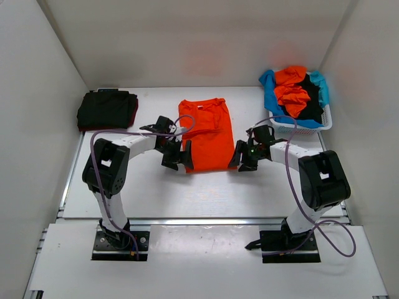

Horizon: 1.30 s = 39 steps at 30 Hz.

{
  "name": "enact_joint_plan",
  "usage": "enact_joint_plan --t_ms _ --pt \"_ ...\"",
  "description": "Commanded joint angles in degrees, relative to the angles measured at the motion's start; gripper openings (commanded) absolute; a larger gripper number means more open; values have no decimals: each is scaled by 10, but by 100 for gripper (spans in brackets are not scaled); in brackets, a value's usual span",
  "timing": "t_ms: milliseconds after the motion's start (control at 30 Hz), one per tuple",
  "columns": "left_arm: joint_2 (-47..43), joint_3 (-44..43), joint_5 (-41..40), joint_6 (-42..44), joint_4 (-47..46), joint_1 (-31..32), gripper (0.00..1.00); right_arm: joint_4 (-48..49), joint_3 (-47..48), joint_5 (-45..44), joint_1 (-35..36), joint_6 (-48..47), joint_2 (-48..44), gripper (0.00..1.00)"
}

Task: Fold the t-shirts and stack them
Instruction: Grab one side of the 2/3 rectangular tshirt with both arms

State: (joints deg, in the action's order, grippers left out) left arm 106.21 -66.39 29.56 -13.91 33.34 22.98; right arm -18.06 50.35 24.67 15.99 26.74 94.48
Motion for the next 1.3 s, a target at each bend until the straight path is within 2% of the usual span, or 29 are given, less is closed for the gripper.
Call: enact_joint_plan --t_ms 0,67,133,367,400,433,467,533,567,600,800,1033,1267 --pt "15 7 -2 -13 -37 11 94 72 -11 22 -2 29 -9 54" --pt "18 10 4 -23 -49 15 87 94 -14 29 -4 35 9 54" --pt "26 14 15 -37 -63 14 72 101 -14 33 -5 44 15 54" --pt "55 17 29 -50 -69 19 52 116 -41 26 -23 61 12 47" --pt "59 12 31 -51 -69 18 49 128 -44 39 -31 67 13 43" --pt "65 8 33 -50 -69 16 43 131 -51 50 -37 70 12 35" --pt "65 8 35 -46 -67 9 33 131 -55 51 -38 74 14 31" --pt "69 7 34 -47 -67 7 19 126 -50 57 -34 68 19 16" --pt "67 5 38 -44 -67 0 13 125 -48 58 -36 69 19 4" --pt "67 4 39 -38 -63 0 8 122 -53 57 -33 70 19 0" --pt "12 38 56 14 6 -22 4 90 -70 58 -24 69 -31 1" --pt "-65 86 66 58 83 -14 5 25 -116 27 38 89 -158 0" --pt "-190 136 62 101 150 -12 6 -12 -172 8 96 136 -286 0"
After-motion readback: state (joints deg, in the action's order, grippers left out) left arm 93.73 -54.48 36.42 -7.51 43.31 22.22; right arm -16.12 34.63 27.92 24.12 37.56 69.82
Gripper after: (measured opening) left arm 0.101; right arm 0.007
